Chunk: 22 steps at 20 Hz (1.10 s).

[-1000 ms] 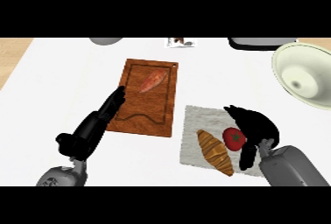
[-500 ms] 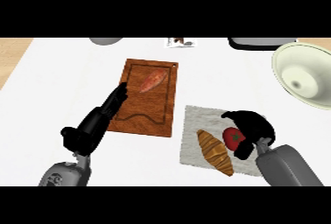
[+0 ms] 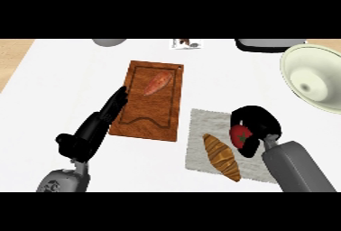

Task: Pick the tomato from the placemat and place it in the bowl

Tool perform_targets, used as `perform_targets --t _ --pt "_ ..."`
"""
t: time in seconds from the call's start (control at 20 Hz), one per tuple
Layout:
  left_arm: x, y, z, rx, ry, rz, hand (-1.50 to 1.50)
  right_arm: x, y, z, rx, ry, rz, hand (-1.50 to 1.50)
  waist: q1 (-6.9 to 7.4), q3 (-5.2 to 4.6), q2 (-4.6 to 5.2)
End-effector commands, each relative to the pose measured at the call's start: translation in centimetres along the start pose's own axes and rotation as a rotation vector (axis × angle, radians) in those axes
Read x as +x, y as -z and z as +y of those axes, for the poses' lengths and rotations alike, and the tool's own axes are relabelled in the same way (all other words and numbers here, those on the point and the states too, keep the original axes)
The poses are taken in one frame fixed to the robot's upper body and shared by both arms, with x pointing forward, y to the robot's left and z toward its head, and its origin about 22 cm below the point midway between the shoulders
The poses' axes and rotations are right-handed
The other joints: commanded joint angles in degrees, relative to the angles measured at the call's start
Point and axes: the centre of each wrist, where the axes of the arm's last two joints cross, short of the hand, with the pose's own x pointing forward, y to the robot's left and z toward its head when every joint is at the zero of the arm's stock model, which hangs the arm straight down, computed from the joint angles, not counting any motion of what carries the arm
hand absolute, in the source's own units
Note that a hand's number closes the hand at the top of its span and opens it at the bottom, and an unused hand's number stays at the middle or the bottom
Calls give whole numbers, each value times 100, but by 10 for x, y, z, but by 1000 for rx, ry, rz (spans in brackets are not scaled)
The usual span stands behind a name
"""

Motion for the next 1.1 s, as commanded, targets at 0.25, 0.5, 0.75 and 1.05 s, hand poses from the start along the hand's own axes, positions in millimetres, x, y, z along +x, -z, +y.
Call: perform_targets --t 0.25,0.5,0.75,1.05 --pt "11 -5 -4 -11 -3 15 0 -50 -10 -22 -30 -111 -154 150 3 5 3" --pt "0 2 1 3 -9 8 0 -48 -11 -28 -195 -193 -60 150 -10 4 10" --pt "4 0 3 4 -11 12 0 -45 -36 -59 -454 -128 -33 150 -76 4 -15" --pt "-4 -12 11 14 1 19 0 -42 -71 -114 -707 114 -139 150 -92 2 -26"
